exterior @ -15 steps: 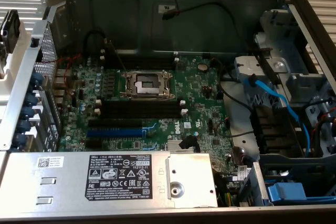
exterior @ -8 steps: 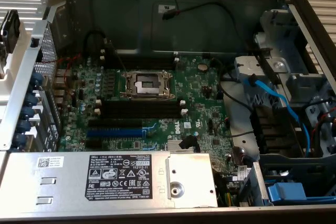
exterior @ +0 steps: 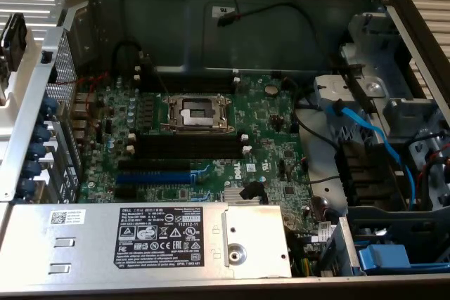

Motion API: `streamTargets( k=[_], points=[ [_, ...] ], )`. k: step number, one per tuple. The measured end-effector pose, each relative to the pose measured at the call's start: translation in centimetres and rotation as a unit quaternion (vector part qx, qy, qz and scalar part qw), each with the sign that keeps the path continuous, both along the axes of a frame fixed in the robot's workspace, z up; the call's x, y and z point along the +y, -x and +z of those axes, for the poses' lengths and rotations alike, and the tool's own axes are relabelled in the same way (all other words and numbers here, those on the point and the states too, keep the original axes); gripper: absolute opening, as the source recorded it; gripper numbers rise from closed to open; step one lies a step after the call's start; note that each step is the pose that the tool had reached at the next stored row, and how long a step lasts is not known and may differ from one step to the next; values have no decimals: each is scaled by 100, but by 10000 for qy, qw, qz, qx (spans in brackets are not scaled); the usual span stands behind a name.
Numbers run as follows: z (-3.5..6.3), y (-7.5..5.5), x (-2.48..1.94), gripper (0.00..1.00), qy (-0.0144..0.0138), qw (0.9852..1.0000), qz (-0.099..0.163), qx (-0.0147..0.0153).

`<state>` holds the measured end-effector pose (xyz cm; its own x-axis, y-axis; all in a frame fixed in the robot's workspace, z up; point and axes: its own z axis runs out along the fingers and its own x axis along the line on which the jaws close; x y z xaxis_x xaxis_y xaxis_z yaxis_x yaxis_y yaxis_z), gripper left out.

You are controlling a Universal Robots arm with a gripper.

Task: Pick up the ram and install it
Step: 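Reach for the ram, then pick up the ram and move it above insertion slot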

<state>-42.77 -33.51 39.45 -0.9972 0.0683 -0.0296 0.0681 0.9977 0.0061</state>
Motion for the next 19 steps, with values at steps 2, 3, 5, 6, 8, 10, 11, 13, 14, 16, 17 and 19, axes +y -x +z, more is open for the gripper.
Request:
streamTargets(
  k=[2,3,5,6,8,10,11,13,14,16,17,19],
  points=[
    [-5,63,41,10,4,10000,1,-1],
    [-5,104,52,10,6,10000,0,-1],
    [-6,194,59,10,6,10000,0,-2],
    [-5,239,60,10,6,10000,0,-1],
    [-5,331,61,10,5,10000,0,-2],
    [-6,422,62,10,5,10000,0,-2],
    [-6,467,62,10,5,10000,0,-2],
    [-6,512,62,10,5,10000,0,-6],
    [-6,511,62,10,5,10000,0,-5],
    [-6,511,62,10,5,10000,1,-5],
    [-6,512,62,10,5,10000,1,-5],
    [-6,512,62,10,5,10000,1,-5]
  ],
)
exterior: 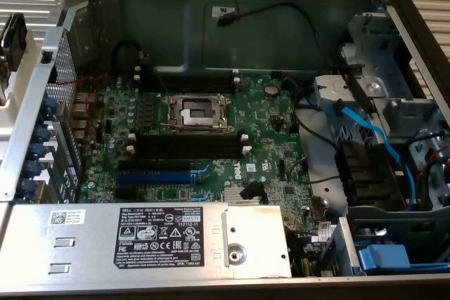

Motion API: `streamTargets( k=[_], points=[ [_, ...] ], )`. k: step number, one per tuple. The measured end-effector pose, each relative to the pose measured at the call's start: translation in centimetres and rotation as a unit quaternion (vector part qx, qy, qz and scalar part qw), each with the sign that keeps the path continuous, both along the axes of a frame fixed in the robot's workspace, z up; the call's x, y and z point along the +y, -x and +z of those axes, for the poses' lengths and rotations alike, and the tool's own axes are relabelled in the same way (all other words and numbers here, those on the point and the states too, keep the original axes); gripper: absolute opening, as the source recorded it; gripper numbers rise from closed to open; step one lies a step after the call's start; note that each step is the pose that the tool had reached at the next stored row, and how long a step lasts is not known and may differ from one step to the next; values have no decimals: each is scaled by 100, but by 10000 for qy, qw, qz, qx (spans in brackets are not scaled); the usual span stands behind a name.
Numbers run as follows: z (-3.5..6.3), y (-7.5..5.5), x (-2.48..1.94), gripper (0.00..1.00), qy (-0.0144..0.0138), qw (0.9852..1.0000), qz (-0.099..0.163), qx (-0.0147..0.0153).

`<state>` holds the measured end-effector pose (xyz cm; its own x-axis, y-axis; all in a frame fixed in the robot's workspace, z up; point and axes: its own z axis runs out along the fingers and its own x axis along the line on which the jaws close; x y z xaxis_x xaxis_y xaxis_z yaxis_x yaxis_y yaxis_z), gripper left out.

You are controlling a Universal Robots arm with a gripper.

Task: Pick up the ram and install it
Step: 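Pick up the ram and move it above insertion slot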

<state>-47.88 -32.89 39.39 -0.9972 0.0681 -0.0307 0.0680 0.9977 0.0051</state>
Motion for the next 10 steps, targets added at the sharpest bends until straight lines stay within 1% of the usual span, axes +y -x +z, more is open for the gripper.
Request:
streamTargets(
  k=[10],
  points=[
    [1,2,4,10,1,10000,8,0]
  ],
)
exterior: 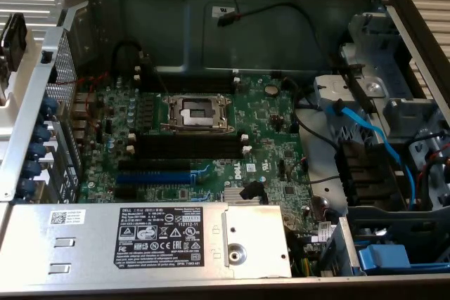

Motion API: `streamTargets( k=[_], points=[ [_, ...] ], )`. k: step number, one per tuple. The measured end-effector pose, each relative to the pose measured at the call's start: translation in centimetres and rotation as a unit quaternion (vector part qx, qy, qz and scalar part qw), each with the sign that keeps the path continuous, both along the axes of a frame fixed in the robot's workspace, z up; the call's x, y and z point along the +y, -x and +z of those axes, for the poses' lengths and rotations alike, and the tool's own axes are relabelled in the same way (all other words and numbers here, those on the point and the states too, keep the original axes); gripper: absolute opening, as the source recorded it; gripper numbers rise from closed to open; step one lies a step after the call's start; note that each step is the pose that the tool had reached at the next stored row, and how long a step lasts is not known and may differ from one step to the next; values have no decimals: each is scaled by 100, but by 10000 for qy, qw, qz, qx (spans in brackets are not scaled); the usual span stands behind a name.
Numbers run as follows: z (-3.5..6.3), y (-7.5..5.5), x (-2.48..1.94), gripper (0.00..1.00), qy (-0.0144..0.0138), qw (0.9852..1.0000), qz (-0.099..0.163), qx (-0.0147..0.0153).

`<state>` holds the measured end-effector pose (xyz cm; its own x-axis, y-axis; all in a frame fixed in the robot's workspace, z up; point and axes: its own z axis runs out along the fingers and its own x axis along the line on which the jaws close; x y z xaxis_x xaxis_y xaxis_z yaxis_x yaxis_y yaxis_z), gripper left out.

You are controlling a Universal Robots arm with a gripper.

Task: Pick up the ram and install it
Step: 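Pick up the ram and move it above insertion slot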

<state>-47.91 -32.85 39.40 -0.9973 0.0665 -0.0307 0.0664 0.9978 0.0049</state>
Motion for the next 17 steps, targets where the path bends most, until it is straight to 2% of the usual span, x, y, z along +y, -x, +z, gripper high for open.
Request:
streamTargets(
  k=[4,8,13,17],
  points=[
    [-1,0,5,10,0,9995,319,0],
    [0,0,5,10,0,9977,681,0],
    [0,0,5,10,0,9935,1137,0],
    [0,0,5,10,0,9887,1502,-1]
  ],
)
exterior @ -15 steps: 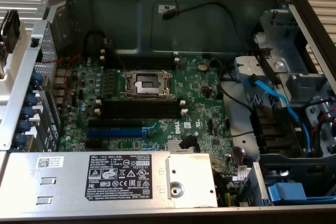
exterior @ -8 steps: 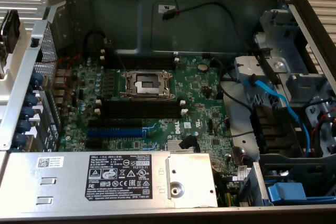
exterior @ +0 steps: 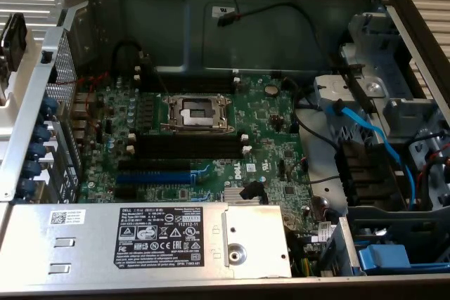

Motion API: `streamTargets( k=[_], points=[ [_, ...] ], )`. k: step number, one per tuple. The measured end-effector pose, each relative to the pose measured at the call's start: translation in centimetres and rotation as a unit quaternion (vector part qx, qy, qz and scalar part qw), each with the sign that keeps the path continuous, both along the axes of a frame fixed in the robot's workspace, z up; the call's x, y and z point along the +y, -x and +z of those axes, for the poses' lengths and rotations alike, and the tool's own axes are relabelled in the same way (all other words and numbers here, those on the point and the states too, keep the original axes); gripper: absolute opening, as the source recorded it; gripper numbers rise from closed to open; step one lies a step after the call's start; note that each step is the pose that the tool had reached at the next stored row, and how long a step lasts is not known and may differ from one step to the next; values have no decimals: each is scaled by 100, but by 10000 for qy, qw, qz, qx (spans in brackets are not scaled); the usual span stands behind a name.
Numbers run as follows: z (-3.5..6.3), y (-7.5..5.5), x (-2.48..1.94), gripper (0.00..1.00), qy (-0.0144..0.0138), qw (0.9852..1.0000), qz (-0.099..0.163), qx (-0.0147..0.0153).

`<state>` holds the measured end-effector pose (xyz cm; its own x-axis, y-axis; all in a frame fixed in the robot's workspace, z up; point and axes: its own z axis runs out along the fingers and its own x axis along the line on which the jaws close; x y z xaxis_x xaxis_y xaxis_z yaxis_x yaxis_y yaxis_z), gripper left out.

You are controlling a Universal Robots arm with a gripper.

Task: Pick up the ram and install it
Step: 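Pick up the ram and move it above insertion slot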

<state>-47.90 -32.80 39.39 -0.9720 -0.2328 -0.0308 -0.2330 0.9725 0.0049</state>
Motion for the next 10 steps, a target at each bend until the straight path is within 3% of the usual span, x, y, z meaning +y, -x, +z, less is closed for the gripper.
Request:
streamTargets(
  k=[5,10],
  points=[
    [0,0,0,10,0,9990,452,0],
    [0,0,0,10,0,9959,906,0]
  ],
)
